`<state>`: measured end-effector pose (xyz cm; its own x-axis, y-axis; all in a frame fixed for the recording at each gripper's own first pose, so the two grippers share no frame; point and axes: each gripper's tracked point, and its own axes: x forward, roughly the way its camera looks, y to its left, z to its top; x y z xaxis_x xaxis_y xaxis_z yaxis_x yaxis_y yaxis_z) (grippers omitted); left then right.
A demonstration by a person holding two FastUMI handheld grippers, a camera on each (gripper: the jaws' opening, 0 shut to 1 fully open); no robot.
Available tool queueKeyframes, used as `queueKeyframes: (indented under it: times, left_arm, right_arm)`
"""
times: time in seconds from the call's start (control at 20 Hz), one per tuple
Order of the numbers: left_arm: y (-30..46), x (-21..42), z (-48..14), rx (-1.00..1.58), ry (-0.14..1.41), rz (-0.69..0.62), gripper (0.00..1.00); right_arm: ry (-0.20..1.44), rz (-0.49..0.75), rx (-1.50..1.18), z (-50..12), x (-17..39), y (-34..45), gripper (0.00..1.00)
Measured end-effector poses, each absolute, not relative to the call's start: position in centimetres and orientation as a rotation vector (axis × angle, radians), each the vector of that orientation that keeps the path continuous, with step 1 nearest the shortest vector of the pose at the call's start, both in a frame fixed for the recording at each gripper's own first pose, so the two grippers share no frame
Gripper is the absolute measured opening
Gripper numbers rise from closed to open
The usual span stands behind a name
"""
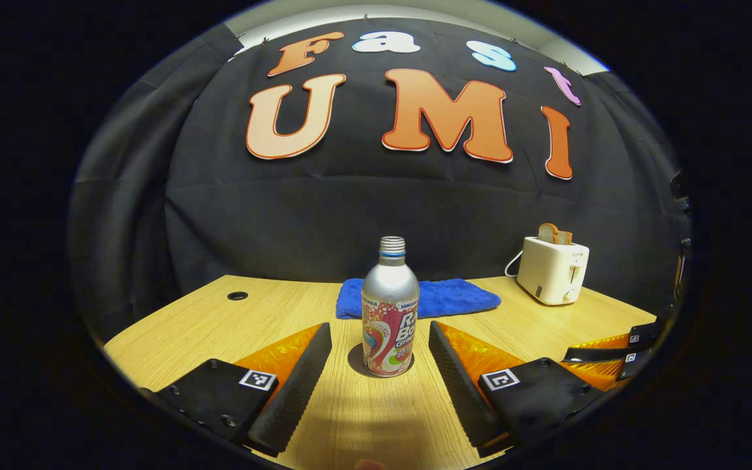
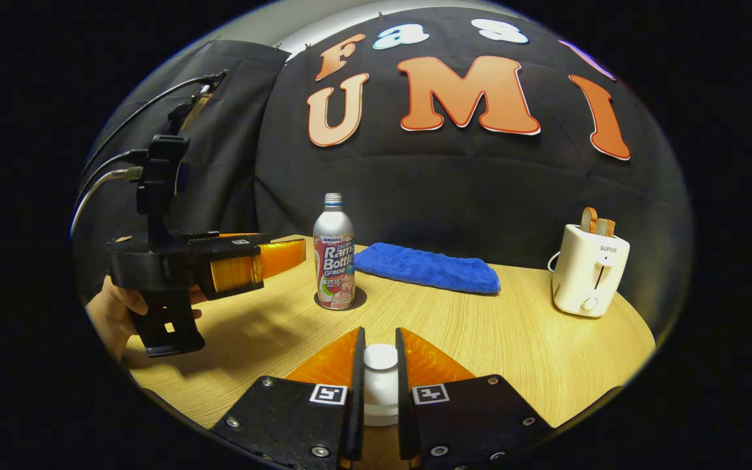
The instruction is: Open the teacup lid with one hand, grasp the water bottle and pour water into the teacup with the other hand; after pouring, place the water bottle on the coaster and then close the teacup lid.
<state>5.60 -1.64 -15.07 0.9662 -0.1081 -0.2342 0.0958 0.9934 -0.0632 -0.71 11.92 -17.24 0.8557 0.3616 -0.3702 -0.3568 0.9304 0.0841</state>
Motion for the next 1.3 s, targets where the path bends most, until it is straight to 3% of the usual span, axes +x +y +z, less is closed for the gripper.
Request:
queueKeyframes:
  times: [0.2,0.45,0.55,0.85,0.95,1.1,1.3]
  left_arm:
    - [-1.5,4.8,-14.6,-0.054,0.228,-0.091,0.98]
    - [-1.2,4.2,-12.9,-0.062,0.192,-0.070,0.98]
    - [-1.0,3.9,-11.7,-0.062,0.164,-0.057,0.98]
    - [-0.5,2.6,-7.4,-0.081,0.071,-0.021,0.98]
    - [-0.2,2.0,-5.6,-0.082,0.030,-0.005,0.95]
    - [0.1,1.3,-3.9,-0.067,-0.017,0.011,0.98]
    - [-0.1,0.4,-2.6,-0.066,-0.057,0.008,0.98]
  right_arm:
    - [0.398,0.365,-0.006,-17.7,-0.9,11.9,0.23]
    - [0.314,0.341,-0.046,-15.1,-0.8,11.1,0.34]
    - [0.256,0.310,-0.062,-13.1,-0.3,10.0,0.52]
    - [0.098,0.176,-0.059,-6.6,0.4,5.3,0.80]
    - [0.030,0.128,-0.053,-3.9,0.3,3.6,0.79]
    - [-0.034,0.084,-0.036,-1.6,0.2,2.0,0.87]
    - [-0.073,0.049,-0.018,-0.4,-0.1,1.0,0.85]
